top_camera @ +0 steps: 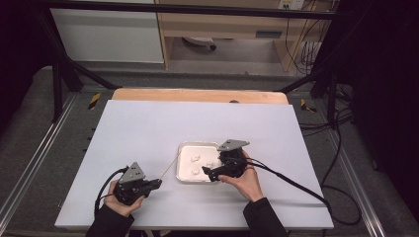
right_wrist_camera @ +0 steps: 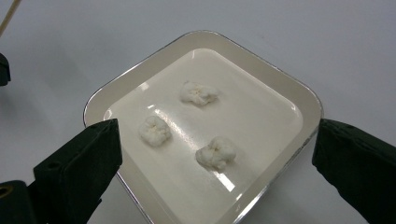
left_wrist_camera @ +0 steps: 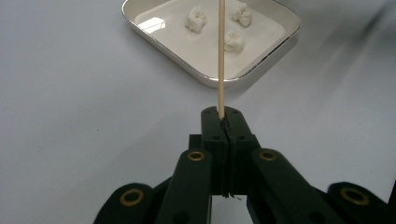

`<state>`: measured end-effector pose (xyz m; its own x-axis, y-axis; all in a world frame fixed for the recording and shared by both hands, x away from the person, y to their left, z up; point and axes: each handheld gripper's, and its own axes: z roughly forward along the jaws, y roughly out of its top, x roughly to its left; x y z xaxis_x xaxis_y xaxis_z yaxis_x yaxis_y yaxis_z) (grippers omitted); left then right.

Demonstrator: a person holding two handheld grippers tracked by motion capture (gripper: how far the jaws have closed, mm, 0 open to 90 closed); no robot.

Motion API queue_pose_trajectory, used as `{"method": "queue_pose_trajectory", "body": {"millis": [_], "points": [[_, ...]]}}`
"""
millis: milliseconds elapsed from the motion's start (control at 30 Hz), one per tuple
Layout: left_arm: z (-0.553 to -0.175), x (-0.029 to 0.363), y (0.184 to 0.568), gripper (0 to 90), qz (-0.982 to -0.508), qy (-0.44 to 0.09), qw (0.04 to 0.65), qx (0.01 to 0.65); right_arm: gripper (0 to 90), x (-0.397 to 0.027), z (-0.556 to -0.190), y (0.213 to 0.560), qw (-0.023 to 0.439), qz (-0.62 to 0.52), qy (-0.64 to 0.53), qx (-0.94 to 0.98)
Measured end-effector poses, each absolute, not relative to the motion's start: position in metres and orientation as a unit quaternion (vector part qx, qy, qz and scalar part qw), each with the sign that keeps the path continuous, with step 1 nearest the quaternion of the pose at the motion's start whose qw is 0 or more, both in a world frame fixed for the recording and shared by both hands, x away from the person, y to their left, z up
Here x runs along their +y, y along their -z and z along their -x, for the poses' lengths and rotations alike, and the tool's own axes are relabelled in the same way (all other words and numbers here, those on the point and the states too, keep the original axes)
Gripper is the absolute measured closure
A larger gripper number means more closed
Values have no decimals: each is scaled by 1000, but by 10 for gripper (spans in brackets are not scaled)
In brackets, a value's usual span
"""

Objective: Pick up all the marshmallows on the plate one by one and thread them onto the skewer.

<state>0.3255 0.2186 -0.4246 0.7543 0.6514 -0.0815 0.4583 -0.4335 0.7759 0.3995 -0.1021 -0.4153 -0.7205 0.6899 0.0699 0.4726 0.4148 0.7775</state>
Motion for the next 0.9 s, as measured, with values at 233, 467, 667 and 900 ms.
{"method": "queue_pose_trajectory", "body": {"millis": [233, 467, 667, 900], "points": [[-326, 217, 426, 884, -840, -115, 414, 331, 84, -96, -407, 424, 126, -346, -410, 834], [-326, 216, 427, 883, -840, -114, 415, 331, 236, -95, -411, 434, 131, -338, -391, 846], [-326, 216, 427, 883, -840, -113, 414, 332, 377, -93, -412, 439, 134, -340, -383, 849], [-326, 215, 428, 884, -841, -113, 413, 332, 510, -92, -414, 445, 134, -335, -376, 854]]}}
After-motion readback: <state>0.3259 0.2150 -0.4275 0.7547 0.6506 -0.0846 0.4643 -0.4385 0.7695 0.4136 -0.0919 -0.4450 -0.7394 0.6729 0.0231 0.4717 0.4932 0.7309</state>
